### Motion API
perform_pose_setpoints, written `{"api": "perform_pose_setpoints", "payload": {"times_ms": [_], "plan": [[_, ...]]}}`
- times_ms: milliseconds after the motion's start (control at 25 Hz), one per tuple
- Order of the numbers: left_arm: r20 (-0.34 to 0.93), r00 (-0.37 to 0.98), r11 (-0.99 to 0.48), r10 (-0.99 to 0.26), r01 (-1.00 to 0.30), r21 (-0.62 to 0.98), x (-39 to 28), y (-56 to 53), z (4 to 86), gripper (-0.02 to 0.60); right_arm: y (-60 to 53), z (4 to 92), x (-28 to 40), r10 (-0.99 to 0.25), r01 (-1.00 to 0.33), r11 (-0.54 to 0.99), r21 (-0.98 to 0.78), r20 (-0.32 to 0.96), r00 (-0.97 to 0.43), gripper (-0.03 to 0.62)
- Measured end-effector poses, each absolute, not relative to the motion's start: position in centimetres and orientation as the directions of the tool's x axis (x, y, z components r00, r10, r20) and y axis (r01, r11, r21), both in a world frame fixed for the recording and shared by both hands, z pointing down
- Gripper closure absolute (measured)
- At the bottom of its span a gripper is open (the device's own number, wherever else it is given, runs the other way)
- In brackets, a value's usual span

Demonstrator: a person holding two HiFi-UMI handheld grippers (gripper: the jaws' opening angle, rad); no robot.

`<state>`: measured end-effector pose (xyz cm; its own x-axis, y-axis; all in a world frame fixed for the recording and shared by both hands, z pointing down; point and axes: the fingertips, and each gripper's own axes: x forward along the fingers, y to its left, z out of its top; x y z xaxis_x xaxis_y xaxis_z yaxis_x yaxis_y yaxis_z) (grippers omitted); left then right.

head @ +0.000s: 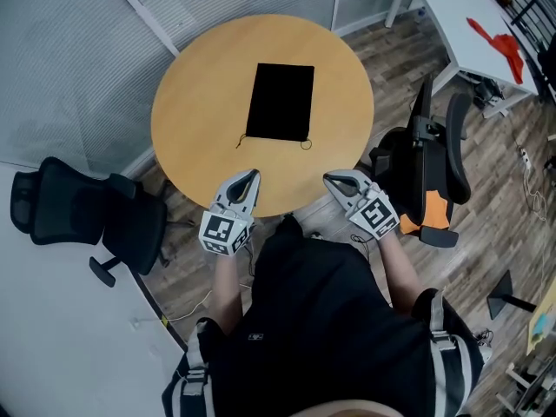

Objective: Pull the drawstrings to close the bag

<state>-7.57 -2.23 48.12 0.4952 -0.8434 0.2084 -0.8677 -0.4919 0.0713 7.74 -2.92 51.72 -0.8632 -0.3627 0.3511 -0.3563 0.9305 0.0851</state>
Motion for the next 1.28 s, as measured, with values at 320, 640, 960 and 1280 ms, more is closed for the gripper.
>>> {"api": "perform_pose_setpoints", "payload": {"times_ms": [320,640,960,1280], "plan": [[0.227,0.501,-0.496,-0.835,-0.864,0.086,-10.5,-5.7,49.1,0.566,-5.7,53.1,5.6,-0.370,-0.369,0.926,0.078,0.380,-0.848,0.536],[0.249,0.527,-0.519,-0.812,-0.849,0.103,-12.7,-8.7,50.8,0.565,-8.5,54.4,3.4,-0.389,-0.405,0.913,0.045,0.396,-0.832,0.536],[0.263,0.554,-0.544,-0.790,-0.831,0.117,-14.4,-10.9,52.7,0.566,-9.9,55.8,1.6,-0.408,-0.431,0.901,0.040,0.413,-0.815,0.536],[0.283,0.571,-0.560,-0.771,-0.819,0.124,-16.1,-11.7,54.1,0.566,-11.3,56.7,1.1,-0.450,-0.477,0.877,0.055,0.440,-0.777,0.536]]}}
